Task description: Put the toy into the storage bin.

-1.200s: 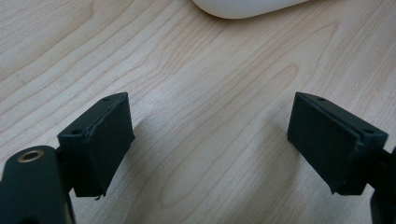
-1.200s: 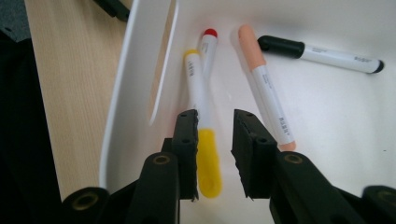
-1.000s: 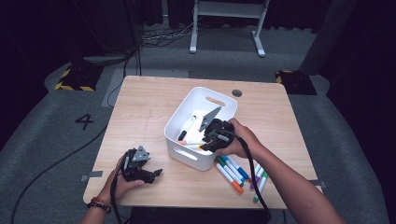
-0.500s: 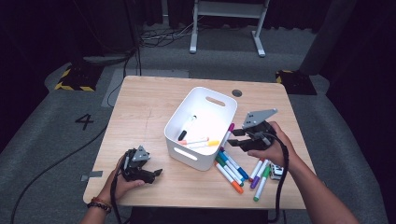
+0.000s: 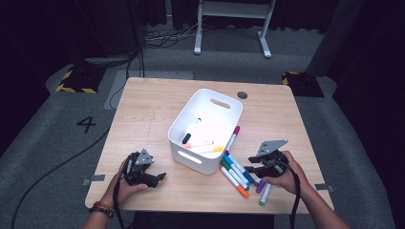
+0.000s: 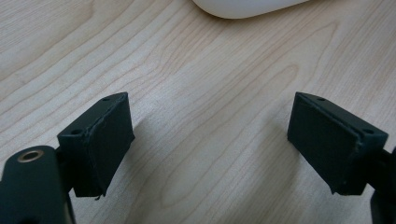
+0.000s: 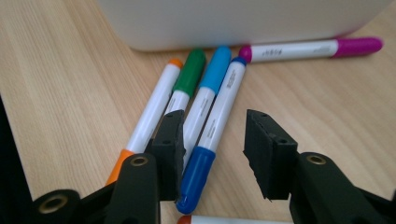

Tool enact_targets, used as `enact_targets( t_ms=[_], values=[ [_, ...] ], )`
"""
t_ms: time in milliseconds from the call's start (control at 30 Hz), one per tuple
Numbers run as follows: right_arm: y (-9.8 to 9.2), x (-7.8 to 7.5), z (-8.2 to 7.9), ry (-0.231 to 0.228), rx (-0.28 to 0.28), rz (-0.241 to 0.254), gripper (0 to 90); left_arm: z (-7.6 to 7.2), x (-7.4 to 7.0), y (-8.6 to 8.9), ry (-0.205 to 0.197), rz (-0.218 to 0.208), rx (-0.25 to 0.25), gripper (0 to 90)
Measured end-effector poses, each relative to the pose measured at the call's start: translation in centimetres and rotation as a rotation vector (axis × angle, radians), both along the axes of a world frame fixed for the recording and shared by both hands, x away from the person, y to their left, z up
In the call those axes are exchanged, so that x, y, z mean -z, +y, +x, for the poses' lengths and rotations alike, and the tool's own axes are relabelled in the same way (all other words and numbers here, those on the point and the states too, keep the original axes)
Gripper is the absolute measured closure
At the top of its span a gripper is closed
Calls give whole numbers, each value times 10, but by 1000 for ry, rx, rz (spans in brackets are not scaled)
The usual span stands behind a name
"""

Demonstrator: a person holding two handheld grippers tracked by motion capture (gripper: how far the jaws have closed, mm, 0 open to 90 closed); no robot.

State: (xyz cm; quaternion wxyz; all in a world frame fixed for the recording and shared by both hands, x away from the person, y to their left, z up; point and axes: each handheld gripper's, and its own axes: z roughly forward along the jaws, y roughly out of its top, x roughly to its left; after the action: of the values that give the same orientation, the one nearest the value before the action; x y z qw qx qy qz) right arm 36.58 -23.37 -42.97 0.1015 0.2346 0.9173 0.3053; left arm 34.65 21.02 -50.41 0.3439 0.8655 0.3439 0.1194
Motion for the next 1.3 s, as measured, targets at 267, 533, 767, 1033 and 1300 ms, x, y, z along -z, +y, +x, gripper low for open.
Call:
enact_targets(
  t_ms=[267, 533, 767, 1033, 1300],
  values=[
    [4, 26, -1, 43, 27, -44, 586, 0, 0, 0, 0, 0, 0, 144],
    [0, 42, 5, 56, 50, -65, 627, 0, 0, 0, 0, 0, 0, 144],
    [-7, 48, 13, 69, 94, -59, 668, 0, 0, 0, 0, 0, 0, 144],
    [-7, 48, 13, 48, 111, -62, 739, 0, 0, 0, 0, 0, 0, 144],
    [-10, 44, 13, 33, 89, -52, 746, 0, 0, 0, 0, 0, 0, 144]
  ],
)
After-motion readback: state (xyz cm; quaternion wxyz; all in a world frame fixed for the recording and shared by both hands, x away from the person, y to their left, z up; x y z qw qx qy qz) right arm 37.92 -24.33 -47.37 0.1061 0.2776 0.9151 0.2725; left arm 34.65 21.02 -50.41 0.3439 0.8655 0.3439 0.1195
